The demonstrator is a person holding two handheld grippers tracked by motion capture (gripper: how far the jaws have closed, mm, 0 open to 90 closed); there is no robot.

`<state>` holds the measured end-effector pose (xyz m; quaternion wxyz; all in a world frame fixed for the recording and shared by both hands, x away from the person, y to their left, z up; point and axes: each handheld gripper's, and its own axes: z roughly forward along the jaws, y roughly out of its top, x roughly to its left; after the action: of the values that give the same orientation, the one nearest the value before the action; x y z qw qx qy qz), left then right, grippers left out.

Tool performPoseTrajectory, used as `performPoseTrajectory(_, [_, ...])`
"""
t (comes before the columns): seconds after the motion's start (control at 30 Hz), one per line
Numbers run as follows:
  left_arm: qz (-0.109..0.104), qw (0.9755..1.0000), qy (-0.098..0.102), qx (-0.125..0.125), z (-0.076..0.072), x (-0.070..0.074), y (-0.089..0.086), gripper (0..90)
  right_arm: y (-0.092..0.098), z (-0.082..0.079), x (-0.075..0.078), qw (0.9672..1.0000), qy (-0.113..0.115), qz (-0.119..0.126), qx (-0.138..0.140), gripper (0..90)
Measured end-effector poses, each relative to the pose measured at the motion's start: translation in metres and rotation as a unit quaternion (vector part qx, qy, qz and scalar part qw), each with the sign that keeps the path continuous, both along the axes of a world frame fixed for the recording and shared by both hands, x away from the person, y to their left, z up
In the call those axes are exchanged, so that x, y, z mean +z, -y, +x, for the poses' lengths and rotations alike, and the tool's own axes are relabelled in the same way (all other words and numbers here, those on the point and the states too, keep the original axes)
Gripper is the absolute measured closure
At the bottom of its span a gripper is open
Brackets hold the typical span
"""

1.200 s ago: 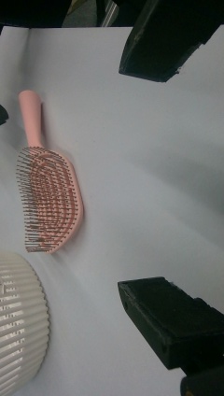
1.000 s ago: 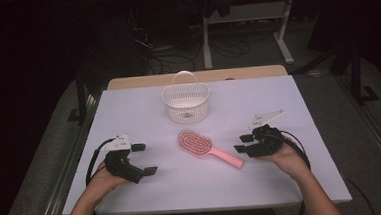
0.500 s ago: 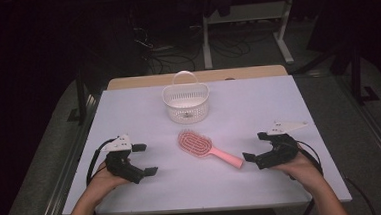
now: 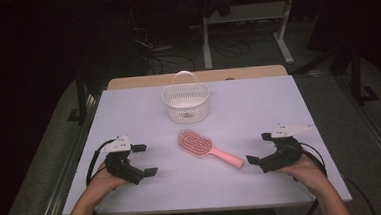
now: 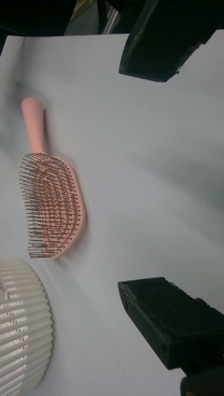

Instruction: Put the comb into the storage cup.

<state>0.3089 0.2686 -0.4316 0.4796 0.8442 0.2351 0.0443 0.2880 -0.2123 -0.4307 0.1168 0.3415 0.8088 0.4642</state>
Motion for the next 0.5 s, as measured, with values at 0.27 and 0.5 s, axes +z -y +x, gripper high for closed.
performPoseTrajectory(0.27, [-0.004,1.0000,-0.001,0.001,0.000,0.000,-0.003,0.0,-0.005,-0.001,0.005,0.9999,0.006,-0.004,0.008,0.0])
performPoseTrajectory(0.5, [-0.007,0.9999,-0.002,0.009,0.001,0.000,-0.004,0.0,-0.012,0.003,0.009,0.9998,-0.001,-0.010,0.016,0.0])
